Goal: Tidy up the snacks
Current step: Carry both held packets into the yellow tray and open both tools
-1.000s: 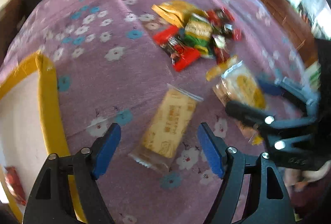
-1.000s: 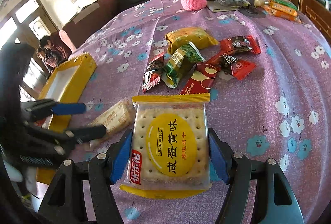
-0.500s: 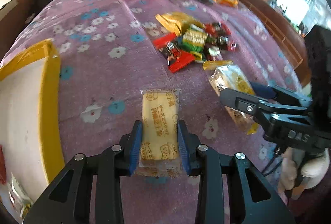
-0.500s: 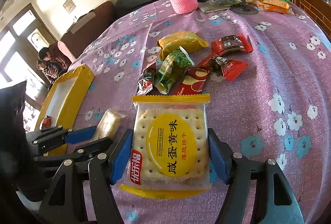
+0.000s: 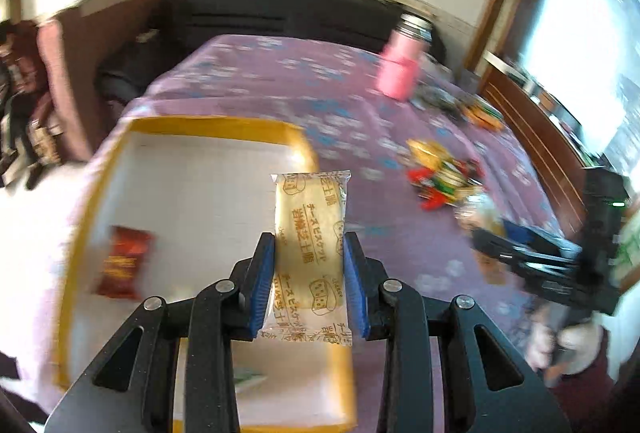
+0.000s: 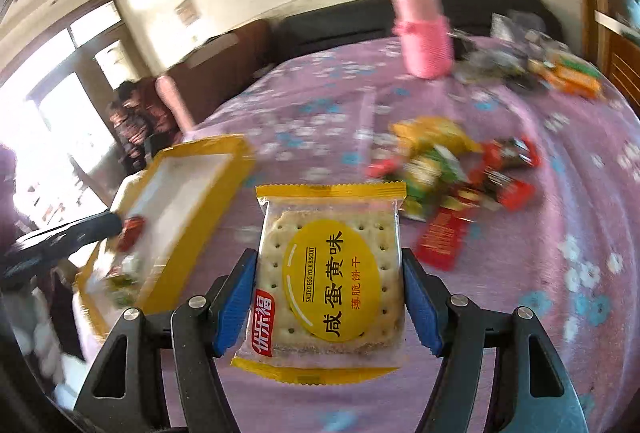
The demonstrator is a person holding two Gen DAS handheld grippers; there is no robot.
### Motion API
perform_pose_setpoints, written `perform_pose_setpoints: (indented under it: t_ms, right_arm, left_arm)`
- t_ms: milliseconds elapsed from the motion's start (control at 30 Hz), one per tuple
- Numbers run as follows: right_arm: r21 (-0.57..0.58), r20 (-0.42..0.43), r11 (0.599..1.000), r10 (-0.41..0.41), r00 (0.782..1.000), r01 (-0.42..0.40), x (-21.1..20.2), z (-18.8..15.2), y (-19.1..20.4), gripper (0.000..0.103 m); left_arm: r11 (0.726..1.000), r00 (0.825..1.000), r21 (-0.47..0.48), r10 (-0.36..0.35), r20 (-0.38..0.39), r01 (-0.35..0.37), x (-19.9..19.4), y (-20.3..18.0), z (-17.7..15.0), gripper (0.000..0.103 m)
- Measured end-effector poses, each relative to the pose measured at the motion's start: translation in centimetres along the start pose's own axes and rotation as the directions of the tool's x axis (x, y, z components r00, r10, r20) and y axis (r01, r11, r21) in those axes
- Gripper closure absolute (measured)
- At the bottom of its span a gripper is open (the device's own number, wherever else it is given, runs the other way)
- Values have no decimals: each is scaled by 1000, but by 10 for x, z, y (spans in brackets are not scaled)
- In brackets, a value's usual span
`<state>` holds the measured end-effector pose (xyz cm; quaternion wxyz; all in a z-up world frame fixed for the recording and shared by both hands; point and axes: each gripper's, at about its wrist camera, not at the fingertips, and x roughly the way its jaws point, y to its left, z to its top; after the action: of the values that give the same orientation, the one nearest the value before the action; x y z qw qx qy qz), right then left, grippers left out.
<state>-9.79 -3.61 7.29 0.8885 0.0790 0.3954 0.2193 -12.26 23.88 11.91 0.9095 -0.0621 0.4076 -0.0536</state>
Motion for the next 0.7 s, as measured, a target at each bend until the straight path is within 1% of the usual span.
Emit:
perform_pose_setpoints:
  t_ms: [67, 167, 233, 300, 400, 533, 700]
  right_arm:
    - [-27, -9, 999, 36, 999, -36, -2, 11, 24, 33]
    - [-64, -41, 991, 115, 992, -118, 4, 30, 67, 33]
    - [-76, -94, 983, 161, 982, -169, 21, 40, 95, 33]
    - [-92, -153, 976, 182, 971, -198, 45, 45, 123, 33]
    - [-122, -217, 976, 152, 964, -181, 81, 45, 154, 33]
    - [-97, -300, 979, 145, 943, -182, 126, 40, 177, 34]
    - [-115, -339, 982, 104, 935, -151, 156, 35, 184, 34]
  left_arm:
    - [999, 999, -33, 32, 5, -32, -1, 24, 1, 72]
    - [994, 998, -90, 66, 0, -66, 3, 60, -2, 72]
    - [989, 998, -127, 69, -10, -70, 9, 77, -5, 72]
    - [985, 998, -159, 63, -20, -65, 17, 91, -10, 72]
    - [982, 999, -181, 41, -32, -46, 25, 102, -15, 72]
    - [977, 999, -210, 21, -38, -29, 34, 113, -18, 72]
    - [968, 1000, -249, 7, -25, -13, 35, 124, -19, 72]
